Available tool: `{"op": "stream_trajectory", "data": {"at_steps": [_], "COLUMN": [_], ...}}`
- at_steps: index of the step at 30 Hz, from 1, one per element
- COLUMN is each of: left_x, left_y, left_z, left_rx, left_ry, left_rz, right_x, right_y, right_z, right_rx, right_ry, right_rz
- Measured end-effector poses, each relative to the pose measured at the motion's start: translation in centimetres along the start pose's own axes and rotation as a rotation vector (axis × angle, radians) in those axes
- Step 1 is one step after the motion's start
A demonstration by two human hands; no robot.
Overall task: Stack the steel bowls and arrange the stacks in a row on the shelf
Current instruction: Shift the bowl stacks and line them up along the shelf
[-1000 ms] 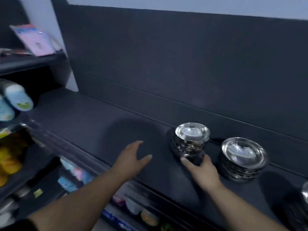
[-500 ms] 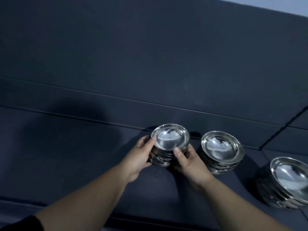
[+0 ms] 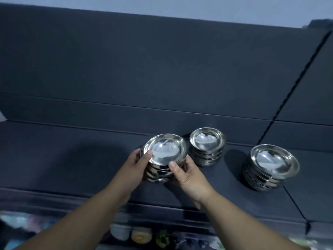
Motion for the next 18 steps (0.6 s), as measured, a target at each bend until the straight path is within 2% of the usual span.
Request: {"op": "stream_trajectory", "data": {"at_steps": [4,7,18], "left_x": [-0.5,-0.5,5.2], "left_y": [-4.7,-11.2,-42.7], "left_z": [-6.6,-12.2,-29.1], "left_rx": [0.002,0.058,0.640], "left_ry": [-0.042,-0.035,0.113], "left_rz": [0.062,0.079,0.129], "right_x": [1.0,1.0,-1.6], "right_y": [4.2,9.9,36.2], "right_z": [-7.6,-14.2,-40.3], "right_rx": [0.008,-0.042,-0.447], "right_ry": [0.037,0.050,-0.051], "right_rz": [-0.023,-0.014,-0.035]}}
Point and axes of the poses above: each hand's wrist, its own z-axis towards the middle knuckle, its own y-axis out of the back of the hand, x = y × z, the point moved 10 cm from there along z, towards the middle knuckle, and after that the axes turned 2 degrees about -y, right-handed, at the moved point
